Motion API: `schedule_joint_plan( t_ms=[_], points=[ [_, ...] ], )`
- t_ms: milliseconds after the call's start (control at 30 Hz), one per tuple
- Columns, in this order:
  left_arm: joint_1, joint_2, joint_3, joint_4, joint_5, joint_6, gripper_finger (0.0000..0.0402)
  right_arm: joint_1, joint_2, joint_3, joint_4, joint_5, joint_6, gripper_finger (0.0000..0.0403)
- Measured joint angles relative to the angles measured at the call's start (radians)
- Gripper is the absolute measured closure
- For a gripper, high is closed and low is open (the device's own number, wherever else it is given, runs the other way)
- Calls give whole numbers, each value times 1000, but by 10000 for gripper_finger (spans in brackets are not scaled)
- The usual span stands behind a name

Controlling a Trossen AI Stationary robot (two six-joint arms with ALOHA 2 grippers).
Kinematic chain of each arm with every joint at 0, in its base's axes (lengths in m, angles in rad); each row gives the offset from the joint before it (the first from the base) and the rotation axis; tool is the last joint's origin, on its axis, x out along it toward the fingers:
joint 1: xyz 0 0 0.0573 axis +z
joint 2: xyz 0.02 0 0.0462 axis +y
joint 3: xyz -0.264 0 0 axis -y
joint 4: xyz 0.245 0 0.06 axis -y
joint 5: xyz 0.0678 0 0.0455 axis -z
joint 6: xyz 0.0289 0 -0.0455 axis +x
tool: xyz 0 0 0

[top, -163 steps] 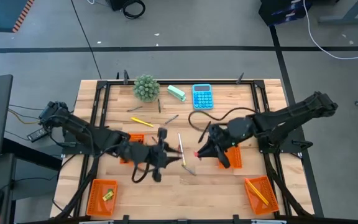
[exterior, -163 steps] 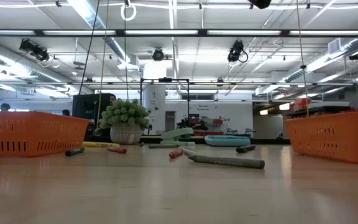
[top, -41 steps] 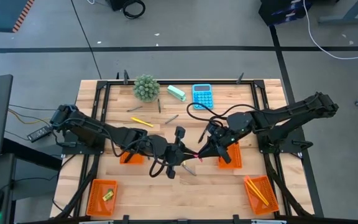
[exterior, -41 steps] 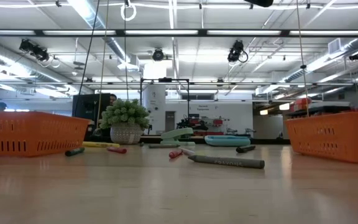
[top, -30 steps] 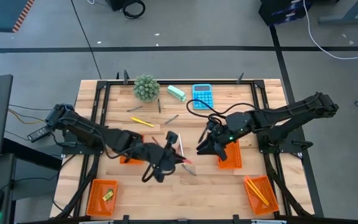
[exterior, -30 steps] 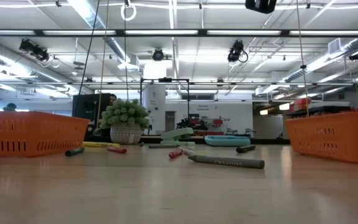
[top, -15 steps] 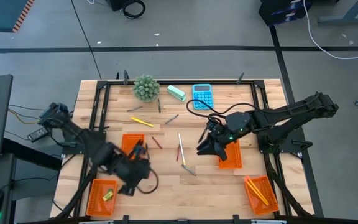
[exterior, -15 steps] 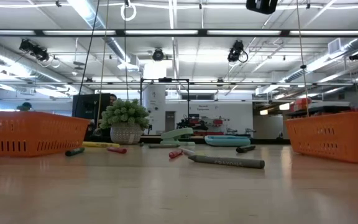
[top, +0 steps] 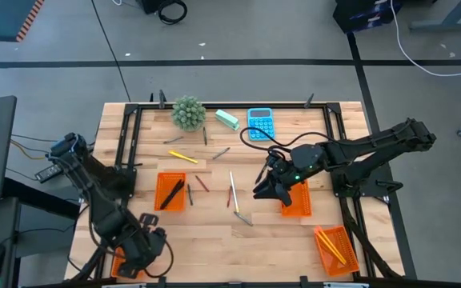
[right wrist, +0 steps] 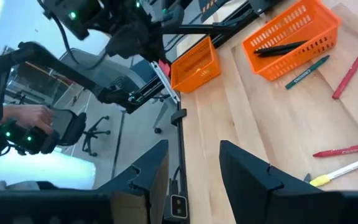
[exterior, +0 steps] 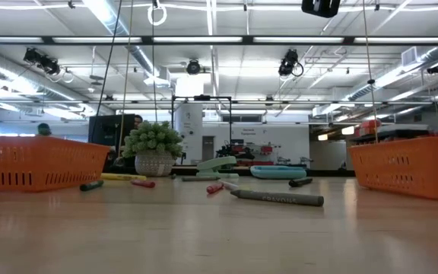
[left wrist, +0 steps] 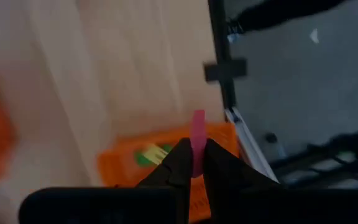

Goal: Sort crayons/erasers/pens/pencils in bins
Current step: Put the pink eraser into the bottom left orange basket

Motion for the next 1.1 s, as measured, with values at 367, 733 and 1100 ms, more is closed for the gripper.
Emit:
schedule_joint_plan(
  t_ms=[367,733,1100],
  points=[
    [-64,-15,-210,354,169,-249,373,0,0,-1,1,148,-20,256],
    [-163,-46,-342,374,265,-292,375,0,0,-1,1,164,-50,256],
    [-125,-77,-511,507,254,-315,375,0,0,-1,1,303,-45,256]
  ],
)
